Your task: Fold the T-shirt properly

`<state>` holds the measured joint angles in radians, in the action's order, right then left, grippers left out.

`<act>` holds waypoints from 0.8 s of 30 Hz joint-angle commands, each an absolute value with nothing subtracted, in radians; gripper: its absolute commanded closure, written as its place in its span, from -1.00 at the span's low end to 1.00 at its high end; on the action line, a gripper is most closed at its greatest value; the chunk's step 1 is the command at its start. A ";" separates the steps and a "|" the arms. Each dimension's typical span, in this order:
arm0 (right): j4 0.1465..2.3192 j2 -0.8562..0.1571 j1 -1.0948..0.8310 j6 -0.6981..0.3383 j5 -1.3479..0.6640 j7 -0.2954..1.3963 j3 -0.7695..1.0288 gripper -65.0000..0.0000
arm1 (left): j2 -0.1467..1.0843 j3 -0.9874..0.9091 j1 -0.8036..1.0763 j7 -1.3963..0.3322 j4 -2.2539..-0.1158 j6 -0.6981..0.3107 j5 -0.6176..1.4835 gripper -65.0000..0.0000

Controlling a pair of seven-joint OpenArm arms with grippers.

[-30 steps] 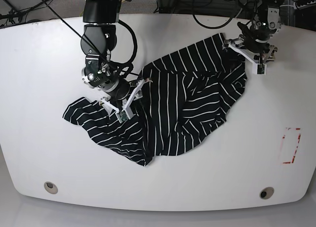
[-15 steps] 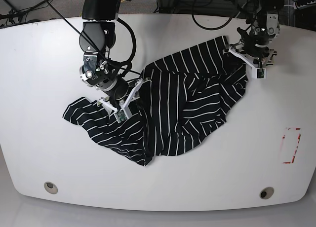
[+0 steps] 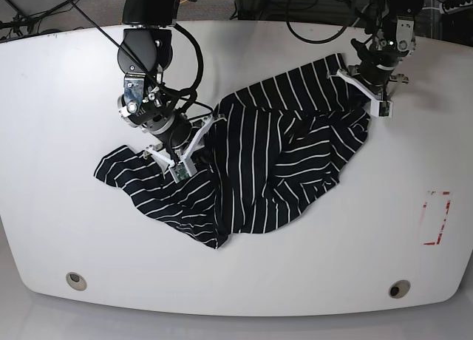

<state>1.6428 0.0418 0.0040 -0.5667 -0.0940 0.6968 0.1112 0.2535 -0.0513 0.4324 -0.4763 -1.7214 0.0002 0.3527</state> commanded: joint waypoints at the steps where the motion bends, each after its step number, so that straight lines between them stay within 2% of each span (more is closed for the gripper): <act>1: 1.666 0.044 0.022 -0.572 -0.110 0.674 0.110 1.00 | 0.262 -0.064 0.440 -0.484 -1.759 0.005 0.346 1.00; 10: 1.733 0.044 -0.035 -0.572 -0.110 0.716 0.110 0.98 | 0.262 -0.073 0.467 -0.486 -1.850 0.005 0.346 1.00; 13: 1.725 0.044 -0.041 -0.565 -0.110 0.716 0.110 0.66 | 0.262 -0.071 0.467 -0.486 -1.845 0.005 0.346 1.00; 14: 1.724 0.044 -0.050 -0.565 -0.110 0.716 0.110 0.49 | 0.262 -0.071 0.466 -0.486 -1.845 0.005 0.344 1.00; 17: 1.724 0.045 -0.062 -0.567 -0.110 0.711 0.110 0.12 | 0.262 -0.071 0.466 -0.486 -1.845 0.005 0.346 1.00; 19: 1.715 0.045 -0.064 -0.568 -0.110 0.710 0.110 0.09 | 0.262 -0.071 0.466 -0.486 -1.845 0.005 0.346 1.00; 24: 1.649 0.045 -0.035 -0.570 -0.110 0.708 0.110 0.22 | 0.262 -0.071 0.466 -0.486 -1.845 0.005 0.346 1.00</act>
